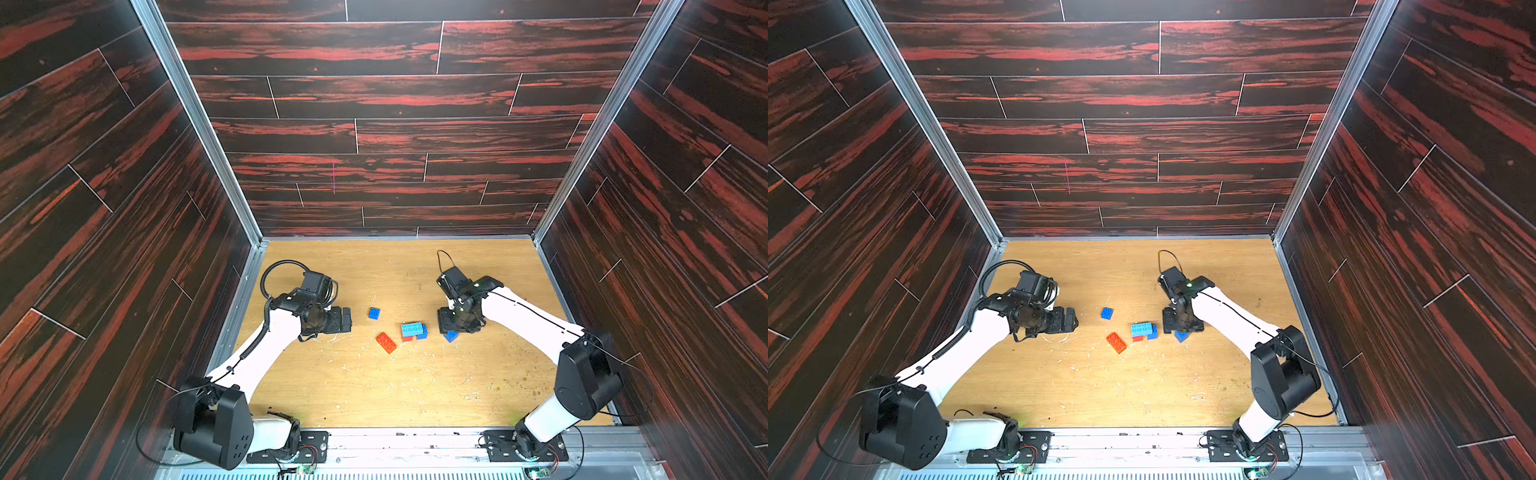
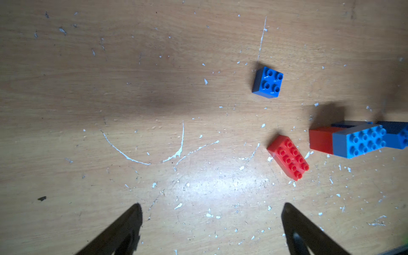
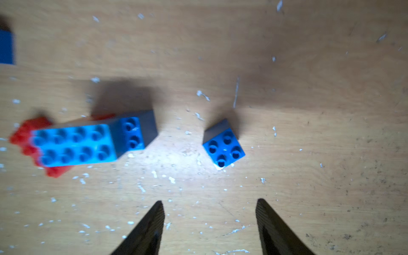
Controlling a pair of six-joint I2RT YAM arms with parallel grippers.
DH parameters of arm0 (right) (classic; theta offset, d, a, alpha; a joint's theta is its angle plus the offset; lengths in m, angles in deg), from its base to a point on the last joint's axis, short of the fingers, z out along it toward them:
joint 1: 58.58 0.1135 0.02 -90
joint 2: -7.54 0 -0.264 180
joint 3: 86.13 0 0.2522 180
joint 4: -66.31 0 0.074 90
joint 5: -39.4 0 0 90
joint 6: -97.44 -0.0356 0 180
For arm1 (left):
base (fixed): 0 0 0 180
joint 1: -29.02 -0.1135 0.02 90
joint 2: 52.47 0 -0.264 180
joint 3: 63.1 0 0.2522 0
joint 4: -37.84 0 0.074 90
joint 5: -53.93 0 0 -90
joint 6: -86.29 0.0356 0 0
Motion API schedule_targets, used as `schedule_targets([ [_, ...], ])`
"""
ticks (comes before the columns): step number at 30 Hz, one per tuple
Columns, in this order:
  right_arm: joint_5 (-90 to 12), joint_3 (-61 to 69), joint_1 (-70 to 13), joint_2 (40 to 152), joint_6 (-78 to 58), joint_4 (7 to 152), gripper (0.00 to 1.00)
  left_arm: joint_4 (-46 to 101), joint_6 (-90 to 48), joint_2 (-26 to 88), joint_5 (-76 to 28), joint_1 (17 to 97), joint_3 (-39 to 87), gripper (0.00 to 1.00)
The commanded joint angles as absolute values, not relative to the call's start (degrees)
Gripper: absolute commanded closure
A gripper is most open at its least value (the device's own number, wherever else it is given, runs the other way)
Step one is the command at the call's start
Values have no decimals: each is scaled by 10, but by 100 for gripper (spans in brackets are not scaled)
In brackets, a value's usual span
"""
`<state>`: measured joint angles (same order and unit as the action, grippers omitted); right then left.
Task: Assemble a giraffe with lego
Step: Pick up the lego brick from the center of the board.
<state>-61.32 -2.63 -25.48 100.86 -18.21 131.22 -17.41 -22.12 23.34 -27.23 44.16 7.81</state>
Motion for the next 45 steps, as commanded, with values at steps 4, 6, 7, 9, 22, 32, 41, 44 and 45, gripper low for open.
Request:
schedule_targets([
  [4,-586,-61,-277,1025,-129,1253,34,-163,-217,200,-258,447,65,0],
  [6,-582,-61,-281,1037,-120,1247,34,-166,-216,203,-261,446,68,0],
  [7,-585,-60,-285,1043,-115,1244,35,-169,-215,206,-261,447,69,1],
  [9,-581,-62,-291,1054,-105,1235,35,-170,-215,209,-260,447,70,0],
  [22,-552,-61,-309,1089,-83,1201,45,-173,-213,214,-263,447,73,1],
  [32,-571,-59,-309,1096,-98,1222,59,-174,-213,211,-265,448,71,1],
  [41,-580,-61,-309,1088,-116,1238,41,-175,-213,211,-266,448,72,1],
  [44,-582,-68,-309,1082,-116,1235,45,-174,-213,211,-266,448,72,1],
  [45,-583,-69,-309,1080,-115,1235,48,-174,-213,211,-265,448,72,1],
])
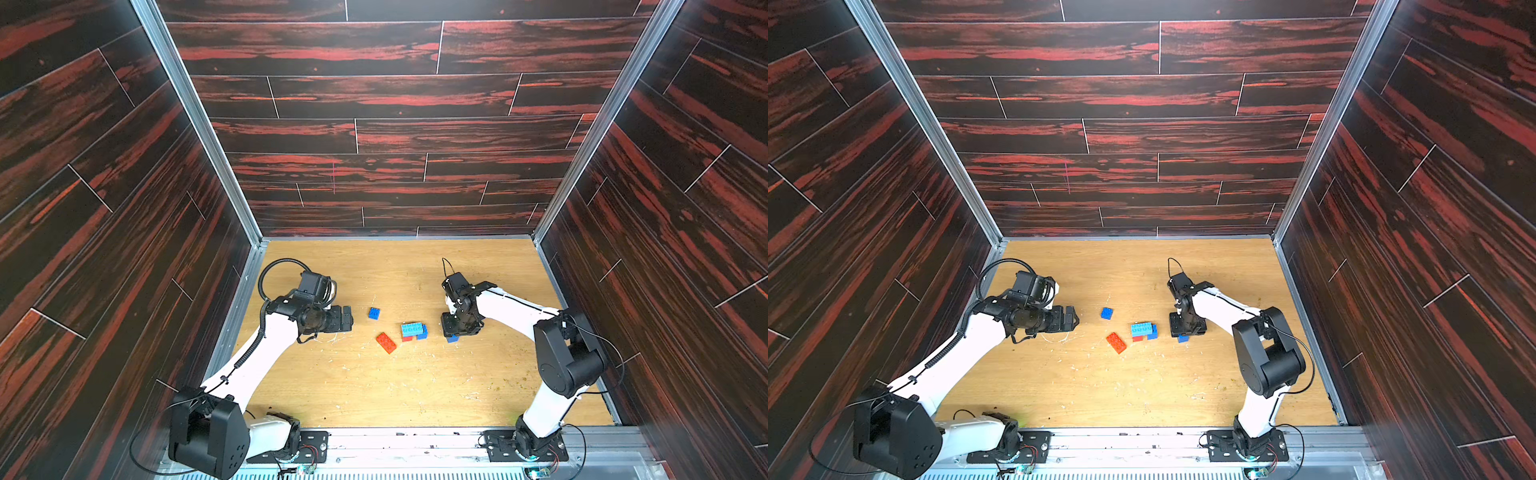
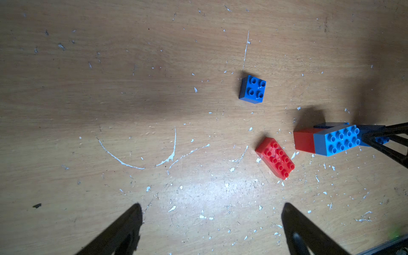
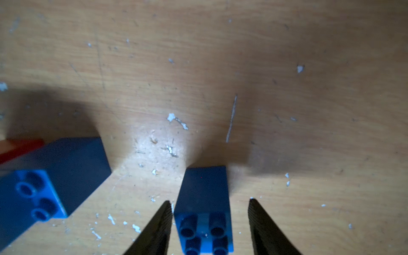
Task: Assemble a giraffe with lego
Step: Pick up the lego brick from the center of the board, then assemble the lego brick with the lego brick.
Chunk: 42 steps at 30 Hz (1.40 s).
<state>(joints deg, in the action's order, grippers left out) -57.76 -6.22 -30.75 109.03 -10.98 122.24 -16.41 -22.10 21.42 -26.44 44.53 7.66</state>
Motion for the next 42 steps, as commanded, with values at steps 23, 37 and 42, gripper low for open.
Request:
schedule_targets([
  [23,-587,-5,-285,1036,-173,1324,76,-171,-219,204,-258,449,69,1],
  [37,-611,221,-184,1122,-227,1451,76,-177,-221,208,-253,450,73,1],
  [42,-613,290,-162,1170,-232,1476,78,-182,-219,208,-251,450,73,1],
])
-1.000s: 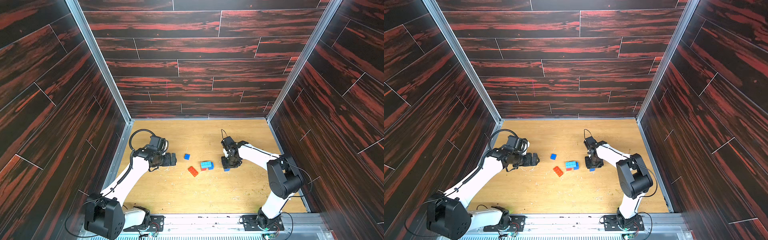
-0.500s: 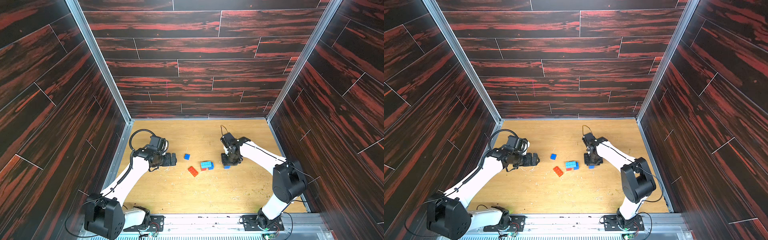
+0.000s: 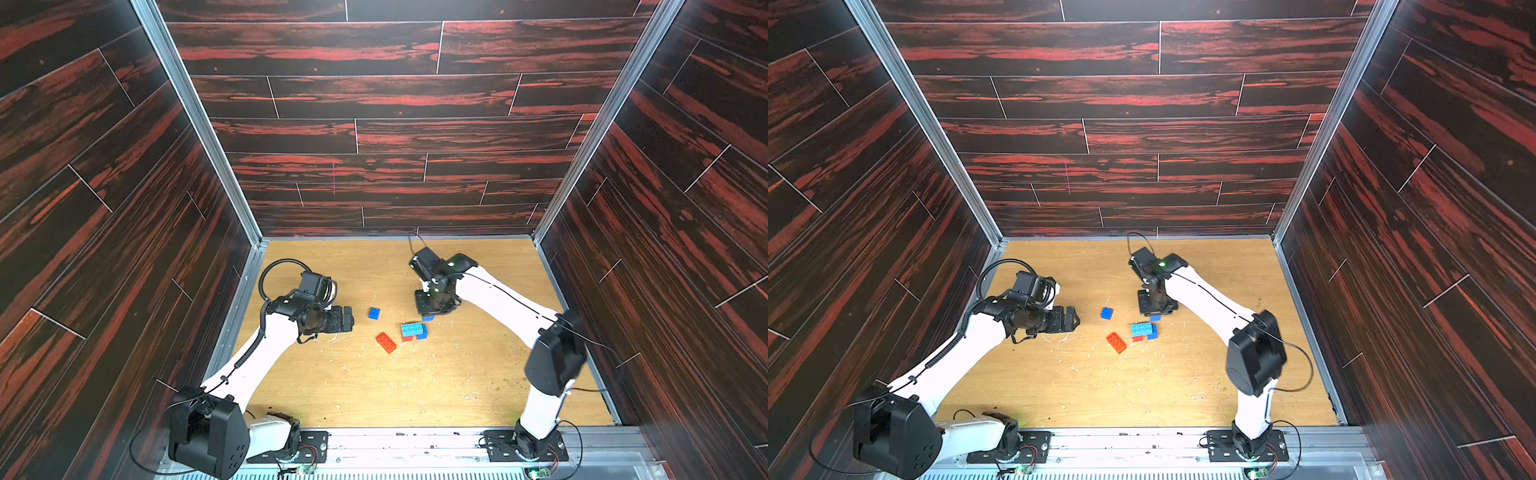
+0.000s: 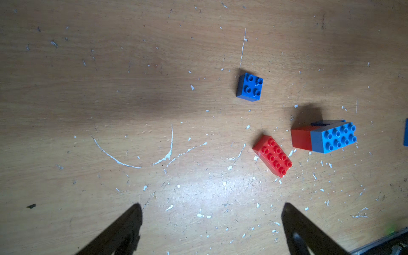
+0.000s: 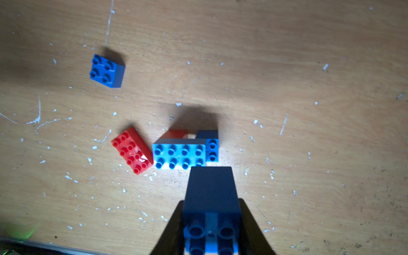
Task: Assemble a giraffe with lego
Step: Assemble the lego brick with the lego brick.
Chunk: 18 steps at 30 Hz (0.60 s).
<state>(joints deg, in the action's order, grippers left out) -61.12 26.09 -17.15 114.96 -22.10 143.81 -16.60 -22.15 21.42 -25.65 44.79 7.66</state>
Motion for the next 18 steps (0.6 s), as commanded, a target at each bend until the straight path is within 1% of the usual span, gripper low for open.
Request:
schedule_targets([
  [1,-610,300,-158,1179,-233,1479,78,-181,-219,208,-250,450,74,1],
  [7,-597,337,-138,1219,-240,1485,78,-181,-221,203,-254,450,74,1],
  [18,-569,347,-125,1263,-242,1478,79,-182,-218,204,-248,450,74,0],
])
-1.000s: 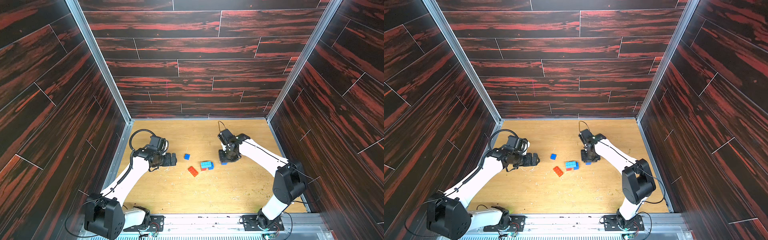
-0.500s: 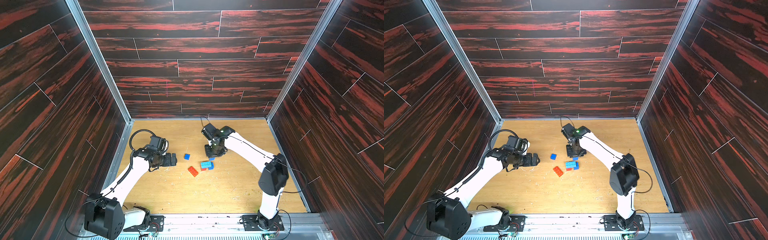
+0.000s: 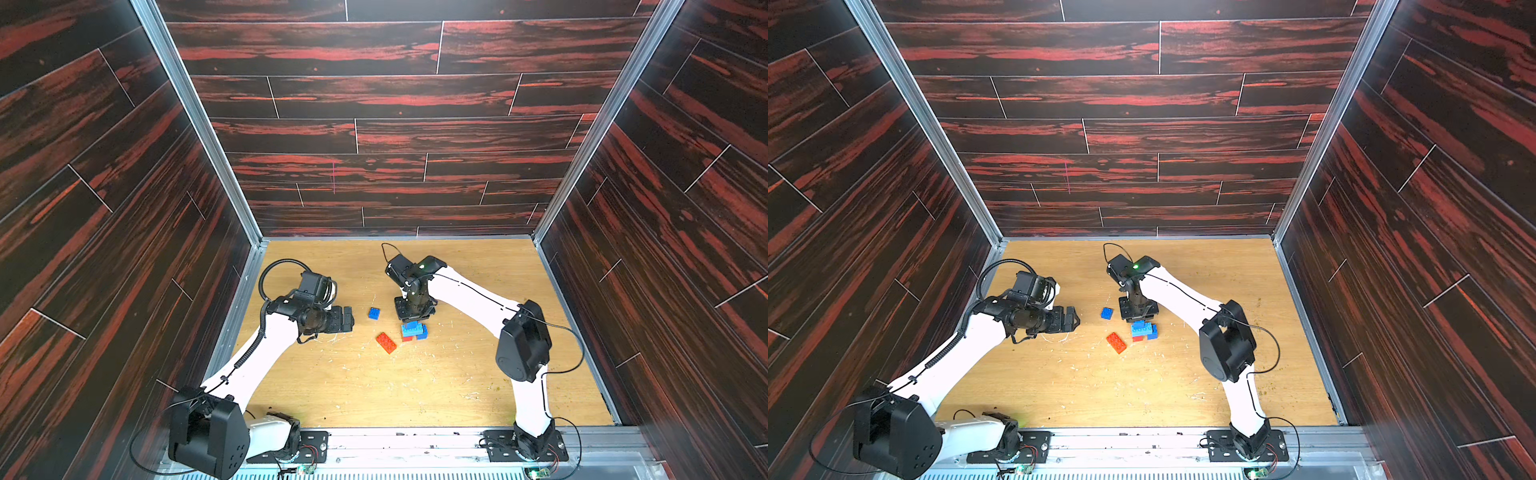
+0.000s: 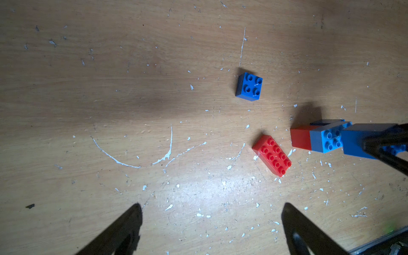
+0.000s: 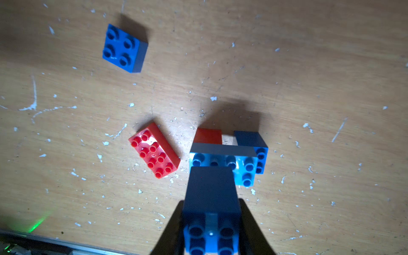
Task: Assemble a giraffe with lego
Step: Assemble the lego brick with the lego brick.
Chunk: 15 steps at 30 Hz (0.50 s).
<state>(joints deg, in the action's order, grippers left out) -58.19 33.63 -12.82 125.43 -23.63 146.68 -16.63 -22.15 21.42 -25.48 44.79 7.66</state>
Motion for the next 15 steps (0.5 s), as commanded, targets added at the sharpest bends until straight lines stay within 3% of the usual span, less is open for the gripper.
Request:
schedule_targets([
  [1,-566,344,-125,1263,-242,1475,79,-182,-218,205,-249,450,75,0],
  [15,-562,330,-124,1279,-246,1469,80,-183,-217,202,-250,450,74,0],
])
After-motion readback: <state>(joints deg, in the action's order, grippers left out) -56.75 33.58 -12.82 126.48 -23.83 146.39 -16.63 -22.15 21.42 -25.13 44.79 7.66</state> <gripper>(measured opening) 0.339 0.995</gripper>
